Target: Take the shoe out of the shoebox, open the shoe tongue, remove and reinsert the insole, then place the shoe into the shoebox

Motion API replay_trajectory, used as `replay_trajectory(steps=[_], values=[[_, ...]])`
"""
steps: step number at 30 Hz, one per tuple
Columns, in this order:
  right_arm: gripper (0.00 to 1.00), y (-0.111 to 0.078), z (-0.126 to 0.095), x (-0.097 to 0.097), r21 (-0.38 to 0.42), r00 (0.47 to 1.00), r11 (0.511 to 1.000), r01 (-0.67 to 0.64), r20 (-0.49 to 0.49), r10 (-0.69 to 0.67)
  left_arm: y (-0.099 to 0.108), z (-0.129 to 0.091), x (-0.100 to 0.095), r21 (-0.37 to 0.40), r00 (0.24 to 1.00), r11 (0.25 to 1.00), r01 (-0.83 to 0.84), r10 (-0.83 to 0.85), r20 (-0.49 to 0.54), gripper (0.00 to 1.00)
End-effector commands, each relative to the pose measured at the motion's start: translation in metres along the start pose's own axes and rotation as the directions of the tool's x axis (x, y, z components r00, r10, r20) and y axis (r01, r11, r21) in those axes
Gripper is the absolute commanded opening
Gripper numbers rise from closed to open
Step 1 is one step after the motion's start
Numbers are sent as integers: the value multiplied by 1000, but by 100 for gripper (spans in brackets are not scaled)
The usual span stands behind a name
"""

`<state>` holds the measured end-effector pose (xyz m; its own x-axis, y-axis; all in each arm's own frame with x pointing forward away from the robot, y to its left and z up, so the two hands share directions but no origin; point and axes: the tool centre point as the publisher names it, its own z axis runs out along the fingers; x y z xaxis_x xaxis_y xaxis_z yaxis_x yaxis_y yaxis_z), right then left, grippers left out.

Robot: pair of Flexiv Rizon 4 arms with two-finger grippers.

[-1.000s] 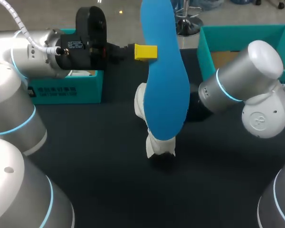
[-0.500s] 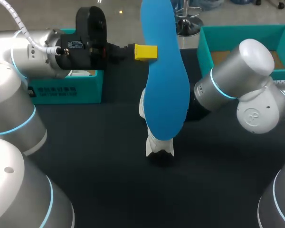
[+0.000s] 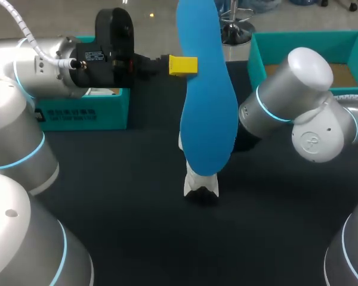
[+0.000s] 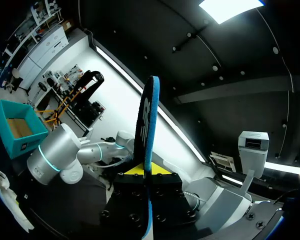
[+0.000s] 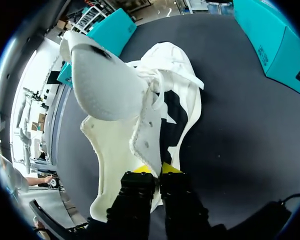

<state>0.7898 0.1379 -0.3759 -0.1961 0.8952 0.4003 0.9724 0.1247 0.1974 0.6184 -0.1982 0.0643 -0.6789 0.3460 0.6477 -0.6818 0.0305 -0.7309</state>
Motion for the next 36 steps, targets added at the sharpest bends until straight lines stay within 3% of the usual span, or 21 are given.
replay_trajectory(steps=[1,4,6,9,17,20,34,36], values=[[100,-4,-3,2,0,1000,1000,-16,1,16,1,1,0,2,1000,1000,-1,1,0,0],[100,-5,-12,6,-34,998,998,-47,-47,45,1,1,0,2,1000,1000,-1,1,0,0],[100,-4,-23,13,-98,982,991,-86,-177,68,1,1,0,2,1000,1000,-1,1,0,0],[100,-3,-38,20,-114,965,989,-98,-252,67,1,1,0,2,1000,1000,-1,1,0,0],[100,3,-65,31,-70,936,997,-21,-353,-5,1,1,0,2,1000,1000,-1,1,0,0],[100,5,-73,37,-51,887,999,15,-461,-37,1,1,0,2,1000,1000,-1,1,0,0],[100,5,-73,37,-51,887,999,15,-461,-37,1,1,0,2,1000,1000,-1,1,0,0],[100,6,-83,38,-38,867,999,-9,-498,-11,1,1,0,2,1000,1000,-1,1,0,0]])
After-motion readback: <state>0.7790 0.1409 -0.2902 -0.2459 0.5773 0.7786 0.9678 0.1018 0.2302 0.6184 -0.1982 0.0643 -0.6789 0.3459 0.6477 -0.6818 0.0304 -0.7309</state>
